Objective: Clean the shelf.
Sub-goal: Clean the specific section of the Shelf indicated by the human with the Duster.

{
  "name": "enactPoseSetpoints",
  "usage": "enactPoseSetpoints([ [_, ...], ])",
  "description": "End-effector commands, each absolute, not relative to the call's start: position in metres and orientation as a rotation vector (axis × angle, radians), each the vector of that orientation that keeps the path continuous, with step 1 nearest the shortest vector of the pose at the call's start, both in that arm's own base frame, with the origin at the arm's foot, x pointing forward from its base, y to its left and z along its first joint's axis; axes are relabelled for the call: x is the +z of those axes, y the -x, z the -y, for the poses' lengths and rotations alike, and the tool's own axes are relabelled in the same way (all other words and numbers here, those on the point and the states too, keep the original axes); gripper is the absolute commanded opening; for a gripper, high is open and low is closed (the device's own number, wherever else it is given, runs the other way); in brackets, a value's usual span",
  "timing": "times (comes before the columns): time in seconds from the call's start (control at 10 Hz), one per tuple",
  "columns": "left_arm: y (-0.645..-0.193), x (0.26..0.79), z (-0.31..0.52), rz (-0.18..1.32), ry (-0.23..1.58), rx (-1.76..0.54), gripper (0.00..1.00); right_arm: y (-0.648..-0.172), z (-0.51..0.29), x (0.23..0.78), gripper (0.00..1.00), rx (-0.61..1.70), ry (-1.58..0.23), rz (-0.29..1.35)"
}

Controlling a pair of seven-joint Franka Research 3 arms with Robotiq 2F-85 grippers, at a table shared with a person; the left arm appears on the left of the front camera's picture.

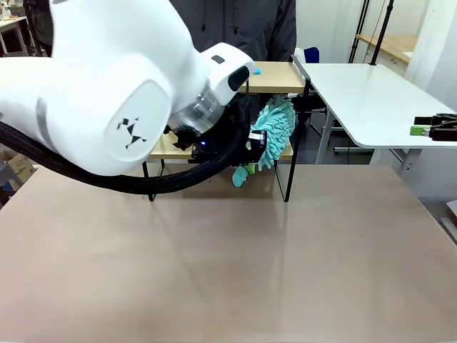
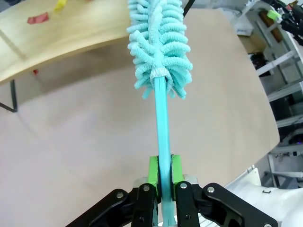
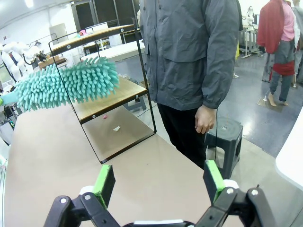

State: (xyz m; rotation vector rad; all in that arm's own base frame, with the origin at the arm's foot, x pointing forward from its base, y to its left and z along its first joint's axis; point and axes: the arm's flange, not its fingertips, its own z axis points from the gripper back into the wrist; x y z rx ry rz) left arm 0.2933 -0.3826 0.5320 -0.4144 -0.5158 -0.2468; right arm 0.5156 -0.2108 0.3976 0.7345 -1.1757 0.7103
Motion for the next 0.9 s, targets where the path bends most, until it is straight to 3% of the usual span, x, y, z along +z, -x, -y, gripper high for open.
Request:
enactPoseSetpoints([
  [0.0, -0.297, 0.528, 0.402, 0.548, 0.393, -0.204, 0.13, -0.517, 0.209, 0.4, 1.0, 0.715, -0.732, 1.178],
  [0.3, -0.307, 0.506, 0.408, 0.572, 0.379, -0.161, 0.13, -0.517, 0.209, 0.4, 1.0, 0.715, -0.732, 1.178],
  [0.7, -0.327, 0.487, 0.407, 0.474, 0.398, -0.049, 0.13, -0.517, 0.209, 0.4, 1.0, 0.715, -0.732, 1.178],
  [0.8, -0.317, 0.49, 0.397, 0.494, 0.386, -0.138, 0.13, -0.517, 0.209, 0.4, 1.0, 0.715, -0.732, 1.178],
])
